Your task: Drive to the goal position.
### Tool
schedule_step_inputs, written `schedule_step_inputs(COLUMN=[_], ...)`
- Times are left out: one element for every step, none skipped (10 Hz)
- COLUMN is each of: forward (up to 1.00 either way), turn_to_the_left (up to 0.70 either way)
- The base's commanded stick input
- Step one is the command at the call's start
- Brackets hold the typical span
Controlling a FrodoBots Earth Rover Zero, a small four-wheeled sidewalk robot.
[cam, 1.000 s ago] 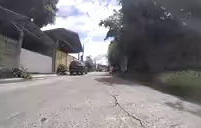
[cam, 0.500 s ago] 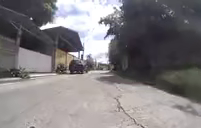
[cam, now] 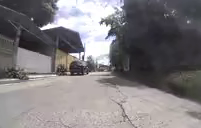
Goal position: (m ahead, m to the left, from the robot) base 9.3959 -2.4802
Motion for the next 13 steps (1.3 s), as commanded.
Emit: schedule_step_inputs(forward=[0.5, 0.5, 0.5, 0.5, 0.5, 0.5, 0.5, 0.5, 0.5, 0.5, 0.42, 0.3, 0.17], turn_to_the_left=[-0.5, -0.5, -0.5, -0.5, -0.5, -0.41, -0.32, -0.23, -0.13, -0.04, 0.0, 0.0, 0.0])
